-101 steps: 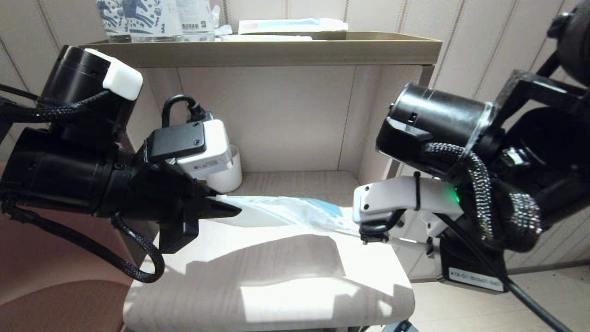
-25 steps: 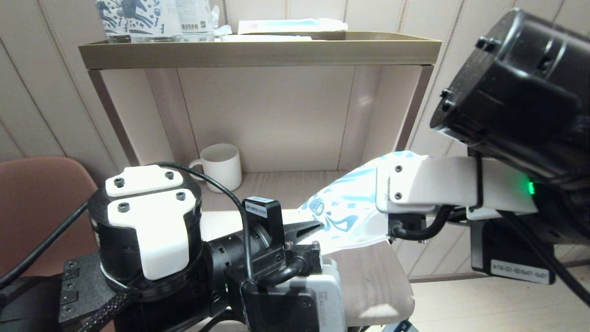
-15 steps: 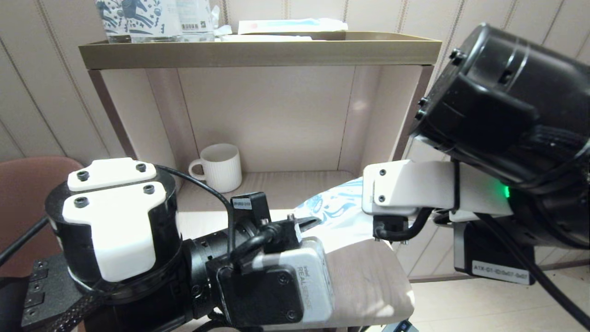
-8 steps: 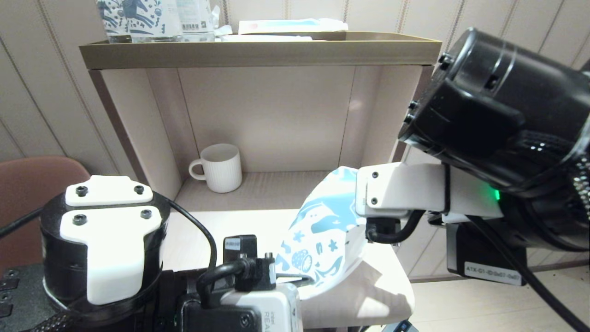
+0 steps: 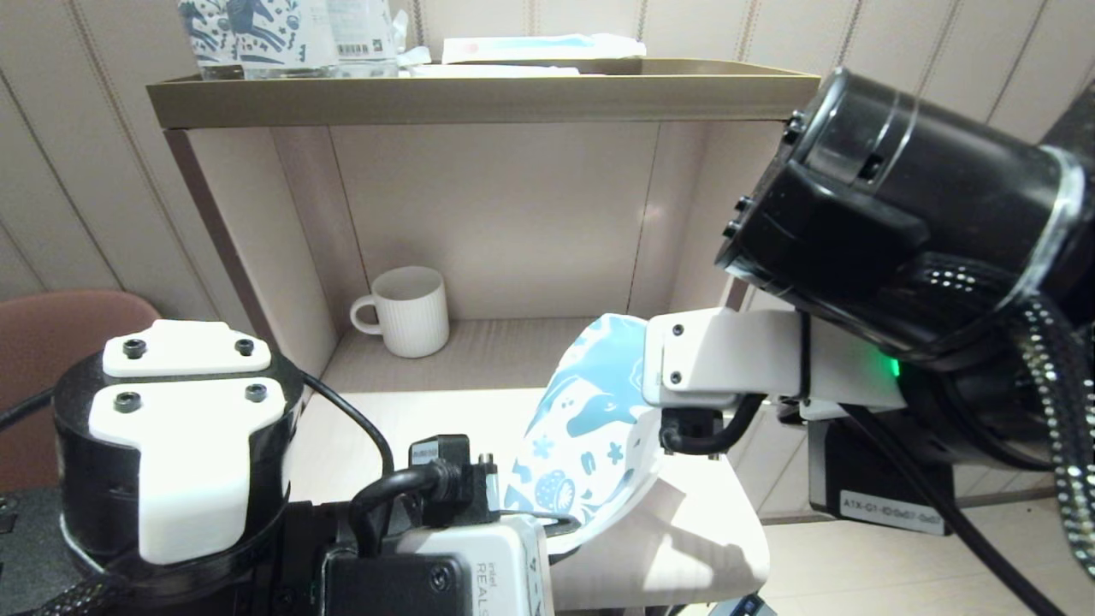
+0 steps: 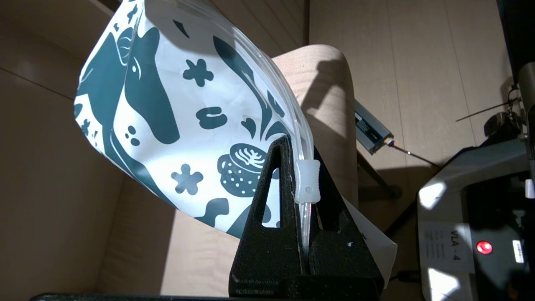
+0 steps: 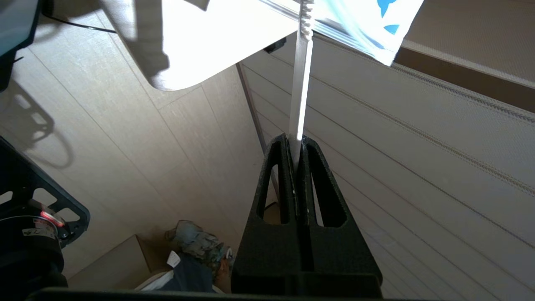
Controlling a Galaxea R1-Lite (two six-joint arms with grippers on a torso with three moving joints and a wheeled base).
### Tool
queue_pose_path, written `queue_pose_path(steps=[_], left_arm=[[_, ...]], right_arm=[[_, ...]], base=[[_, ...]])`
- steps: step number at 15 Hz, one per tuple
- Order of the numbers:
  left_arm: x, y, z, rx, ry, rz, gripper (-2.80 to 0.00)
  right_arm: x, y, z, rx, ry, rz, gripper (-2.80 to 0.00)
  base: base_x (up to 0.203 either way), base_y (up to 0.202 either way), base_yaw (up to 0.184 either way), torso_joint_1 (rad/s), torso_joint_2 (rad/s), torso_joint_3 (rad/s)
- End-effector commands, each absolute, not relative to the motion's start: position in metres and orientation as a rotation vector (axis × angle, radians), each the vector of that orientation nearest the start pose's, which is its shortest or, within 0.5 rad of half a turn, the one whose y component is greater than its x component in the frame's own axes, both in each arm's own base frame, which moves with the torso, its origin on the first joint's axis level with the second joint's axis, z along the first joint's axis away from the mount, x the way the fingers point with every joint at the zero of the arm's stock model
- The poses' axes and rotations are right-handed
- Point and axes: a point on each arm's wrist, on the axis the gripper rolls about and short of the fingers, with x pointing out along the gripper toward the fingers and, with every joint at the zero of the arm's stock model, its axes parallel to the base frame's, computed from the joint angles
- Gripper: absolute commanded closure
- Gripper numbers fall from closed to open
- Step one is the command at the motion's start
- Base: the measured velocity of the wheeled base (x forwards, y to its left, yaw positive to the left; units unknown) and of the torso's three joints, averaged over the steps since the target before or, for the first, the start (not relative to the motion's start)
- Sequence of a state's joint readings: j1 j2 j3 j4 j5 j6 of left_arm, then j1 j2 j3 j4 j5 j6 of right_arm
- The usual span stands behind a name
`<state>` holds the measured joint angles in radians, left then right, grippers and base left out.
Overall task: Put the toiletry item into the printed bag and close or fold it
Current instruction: Place the comb into the storage bag
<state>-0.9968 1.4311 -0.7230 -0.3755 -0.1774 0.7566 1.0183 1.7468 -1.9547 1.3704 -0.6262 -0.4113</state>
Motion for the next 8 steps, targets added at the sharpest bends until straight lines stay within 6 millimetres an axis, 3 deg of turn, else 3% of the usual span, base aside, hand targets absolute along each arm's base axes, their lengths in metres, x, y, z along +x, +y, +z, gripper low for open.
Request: queue_pose_path(steps=[1, 4, 8], left_arm=[[0.125, -0.200, 0.216, 0.769, -0.155, -1.226, 0.00], [0.126, -0.197, 0.220, 0.749, -0.187, -1.184, 0.00], [0.150, -0.182, 0.227, 0.704, -0.226, -1.014, 0.00]], right_arm=[[0.141, 0.204, 0.313, -1.253, 0.746, 0.525, 0.00], [0.141, 0.204, 0.313, -1.250, 0.745, 0.523, 0.00], [0.142, 0.201, 0.315, -1.241, 0.742, 0.516, 0.00]], base=[[0.000, 0.000, 0.000, 0.000, 0.00, 0.000], [0.000, 0.000, 0.000, 0.000, 0.00, 0.000], [0.000, 0.000, 0.000, 0.000, 0.00, 0.000]])
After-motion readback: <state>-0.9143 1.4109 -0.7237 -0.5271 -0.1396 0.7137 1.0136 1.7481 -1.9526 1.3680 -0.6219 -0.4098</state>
